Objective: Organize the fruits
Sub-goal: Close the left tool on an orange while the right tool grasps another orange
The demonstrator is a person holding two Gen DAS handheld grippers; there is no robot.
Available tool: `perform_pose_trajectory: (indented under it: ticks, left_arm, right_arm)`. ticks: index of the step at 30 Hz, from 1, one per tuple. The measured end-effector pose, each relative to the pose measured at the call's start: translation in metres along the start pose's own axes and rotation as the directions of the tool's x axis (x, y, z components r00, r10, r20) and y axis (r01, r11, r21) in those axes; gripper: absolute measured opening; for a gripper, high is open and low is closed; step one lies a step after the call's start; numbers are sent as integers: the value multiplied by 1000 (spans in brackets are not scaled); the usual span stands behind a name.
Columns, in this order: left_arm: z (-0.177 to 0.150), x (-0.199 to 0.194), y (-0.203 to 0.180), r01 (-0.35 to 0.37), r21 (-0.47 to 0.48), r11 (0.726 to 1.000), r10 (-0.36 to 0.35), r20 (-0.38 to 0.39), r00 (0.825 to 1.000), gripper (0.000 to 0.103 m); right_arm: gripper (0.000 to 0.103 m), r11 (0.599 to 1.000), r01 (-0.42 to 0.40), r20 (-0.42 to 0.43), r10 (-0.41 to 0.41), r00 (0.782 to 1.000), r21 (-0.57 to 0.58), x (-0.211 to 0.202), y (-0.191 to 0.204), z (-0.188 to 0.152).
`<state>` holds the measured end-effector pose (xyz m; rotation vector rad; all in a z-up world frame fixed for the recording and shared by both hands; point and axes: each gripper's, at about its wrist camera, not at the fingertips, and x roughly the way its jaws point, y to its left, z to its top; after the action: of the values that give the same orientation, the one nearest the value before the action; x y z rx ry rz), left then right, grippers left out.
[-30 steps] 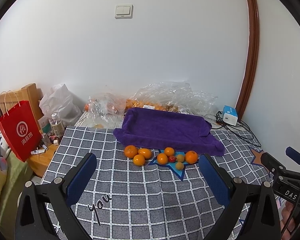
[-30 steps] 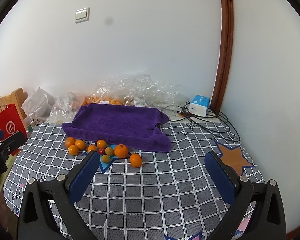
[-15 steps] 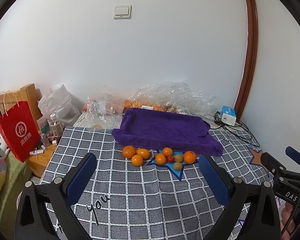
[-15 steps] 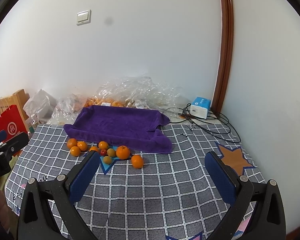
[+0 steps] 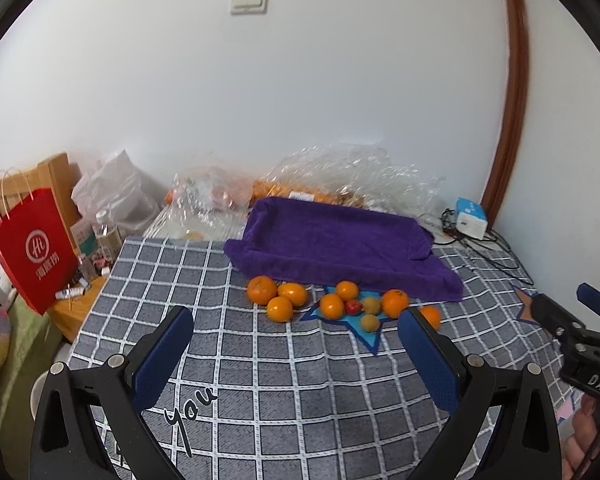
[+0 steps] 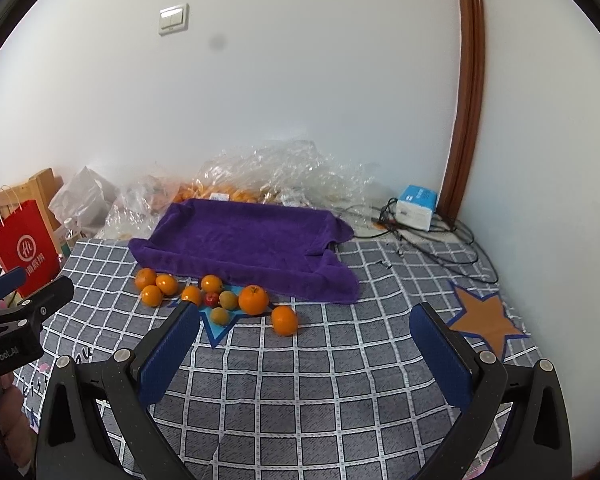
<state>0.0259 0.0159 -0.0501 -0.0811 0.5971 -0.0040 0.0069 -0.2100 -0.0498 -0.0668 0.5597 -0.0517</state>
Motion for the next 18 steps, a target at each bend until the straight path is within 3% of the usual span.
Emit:
perform_pose_trajectory:
  ticks: [8,11,15,18]
  left_arm:
    - [-12,54,26,-42,-53,998,38,-73,997,103]
    - [-19,74,39,-43,-80,996,36,-96,995,102]
    - [-24,94,51,-70,-92,993,58,-127,990,99]
    - [-32,106,60,-79,-93,993,64,-150,987,96]
  right_arm:
    - [103,999,40,5,-40,999,5,47,-20,-6]
    - [103,1000,-11,-2,11,1000,26,70,-31,-14]
    - [103,999,-1,-59,4,998,51,104,-37,-23]
    - [97,998,-41,-92,45,995,49,126,-34,-30]
